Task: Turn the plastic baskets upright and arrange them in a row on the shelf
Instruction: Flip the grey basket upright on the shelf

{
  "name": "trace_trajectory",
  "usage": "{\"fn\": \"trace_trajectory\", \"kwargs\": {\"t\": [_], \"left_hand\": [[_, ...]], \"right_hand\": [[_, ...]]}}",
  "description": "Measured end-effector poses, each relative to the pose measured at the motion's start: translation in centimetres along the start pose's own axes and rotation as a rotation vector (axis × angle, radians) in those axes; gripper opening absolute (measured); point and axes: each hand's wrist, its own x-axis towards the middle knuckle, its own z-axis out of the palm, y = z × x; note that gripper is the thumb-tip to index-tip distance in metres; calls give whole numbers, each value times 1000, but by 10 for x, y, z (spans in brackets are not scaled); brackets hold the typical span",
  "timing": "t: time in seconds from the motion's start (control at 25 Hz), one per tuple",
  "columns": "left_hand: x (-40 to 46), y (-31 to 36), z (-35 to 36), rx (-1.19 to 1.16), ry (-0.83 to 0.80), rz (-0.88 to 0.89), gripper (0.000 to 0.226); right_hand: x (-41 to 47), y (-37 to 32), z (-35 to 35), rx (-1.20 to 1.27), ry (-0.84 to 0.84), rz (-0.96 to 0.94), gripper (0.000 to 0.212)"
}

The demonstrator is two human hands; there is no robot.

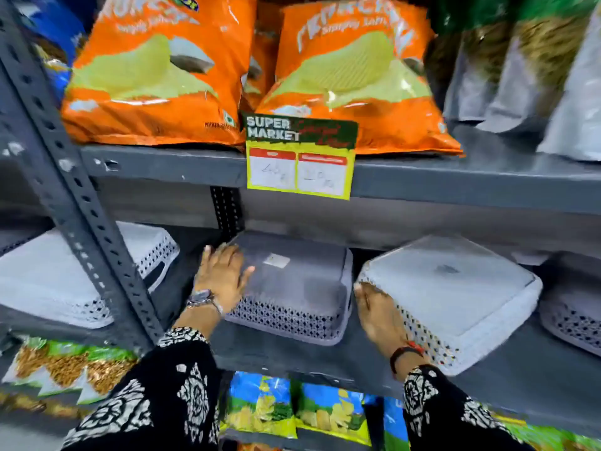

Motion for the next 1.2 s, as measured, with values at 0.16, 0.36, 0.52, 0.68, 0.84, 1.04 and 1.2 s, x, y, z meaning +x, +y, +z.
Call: {"fn": "trace_trajectory", "kwargs": {"t": [0.16,0.36,0.52,0.68,0.84,1.04,1.2], "left_hand": [[62,-59,31,-200,-188,-358,62],[98,-90,57,-479,-421,-509,68],[103,-88,60,-554,-469,-593,67],[104,-85,52,-626,-455,-664,69],[105,-86,38,-852,-283,-727,77],[110,-90,23,-1424,-136,-747,55],[115,-99,10,-1441,-425,-722,42]], "right_hand": [[41,4,32,139,-32,303,41],[61,27,52,301,-50,501,40],[63,36,59,470,-71,574,59],[61,27,54,521,-121,502,85],[69,19,42,722,-123,323,77],[70,13,28,471,-57,123,55],[51,35,30,360,-154,272,41]]}}
